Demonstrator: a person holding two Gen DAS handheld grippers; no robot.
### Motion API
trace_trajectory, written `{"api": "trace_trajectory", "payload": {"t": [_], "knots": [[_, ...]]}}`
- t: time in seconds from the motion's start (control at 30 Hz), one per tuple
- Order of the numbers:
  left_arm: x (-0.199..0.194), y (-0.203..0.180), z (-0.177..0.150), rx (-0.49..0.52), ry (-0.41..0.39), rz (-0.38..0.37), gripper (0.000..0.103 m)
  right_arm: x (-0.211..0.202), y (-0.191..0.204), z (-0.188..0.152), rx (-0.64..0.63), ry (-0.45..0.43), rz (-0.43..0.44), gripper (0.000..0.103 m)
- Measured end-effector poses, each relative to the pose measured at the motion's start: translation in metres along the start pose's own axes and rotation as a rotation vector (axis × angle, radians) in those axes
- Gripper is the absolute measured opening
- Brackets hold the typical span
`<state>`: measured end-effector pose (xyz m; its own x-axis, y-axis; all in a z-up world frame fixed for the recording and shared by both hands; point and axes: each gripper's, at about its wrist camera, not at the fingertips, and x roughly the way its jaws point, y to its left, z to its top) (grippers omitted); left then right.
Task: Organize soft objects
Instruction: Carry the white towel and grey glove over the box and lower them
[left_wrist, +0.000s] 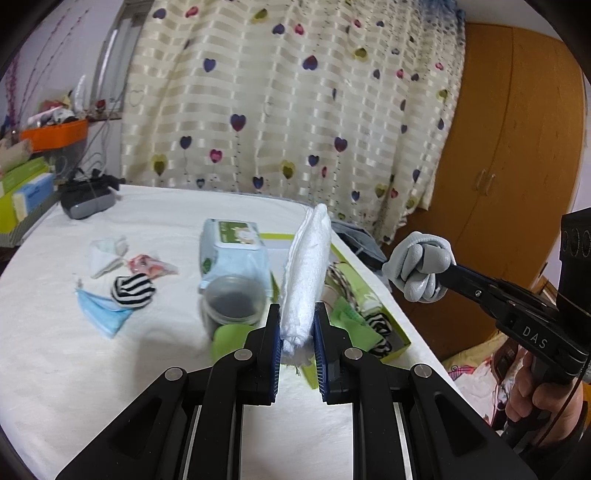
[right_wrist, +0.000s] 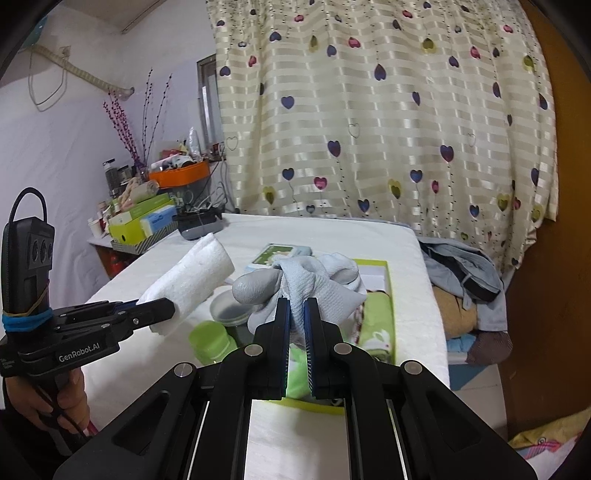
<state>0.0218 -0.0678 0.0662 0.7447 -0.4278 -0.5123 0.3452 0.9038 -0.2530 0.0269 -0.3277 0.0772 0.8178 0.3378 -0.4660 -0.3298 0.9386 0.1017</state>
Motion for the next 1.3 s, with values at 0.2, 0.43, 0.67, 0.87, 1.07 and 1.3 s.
{"api": "trace_trajectory", "payload": {"t": [0.2, 0.43, 0.67, 0.87, 1.07, 1.3], "knots": [[0.019, -0.017, -0.007, 0.019, 0.047, -0.031, 0.015, 0.004, -0.018, -0.016, 0.035, 0.041, -0.02, 0.008], [0.041, -0.03, -0.014, 0.034, 0.102, -0.053, 0.015, 0.021, -0.036, -0.035, 0.064, 0.106, -0.016, 0.008], [0.066, -0.038, -0.019, 0.047, 0.158, -0.061, 0.015, 0.05, -0.052, -0.057, 0.099, 0.197, -0.007, 0.008], [0.087, -0.041, -0.021, 0.05, 0.201, -0.065, 0.015, 0.063, -0.065, -0.063, 0.128, 0.227, -0.007, 0.008], [0.108, -0.041, -0.023, 0.043, 0.243, -0.071, 0.015, 0.075, -0.069, -0.058, 0.133, 0.227, -0.004, 0.008], [0.127, -0.037, -0.019, 0.033, 0.266, -0.06, 0.015, 0.089, -0.074, -0.052, 0.135, 0.229, -0.004, 0.008]]}}
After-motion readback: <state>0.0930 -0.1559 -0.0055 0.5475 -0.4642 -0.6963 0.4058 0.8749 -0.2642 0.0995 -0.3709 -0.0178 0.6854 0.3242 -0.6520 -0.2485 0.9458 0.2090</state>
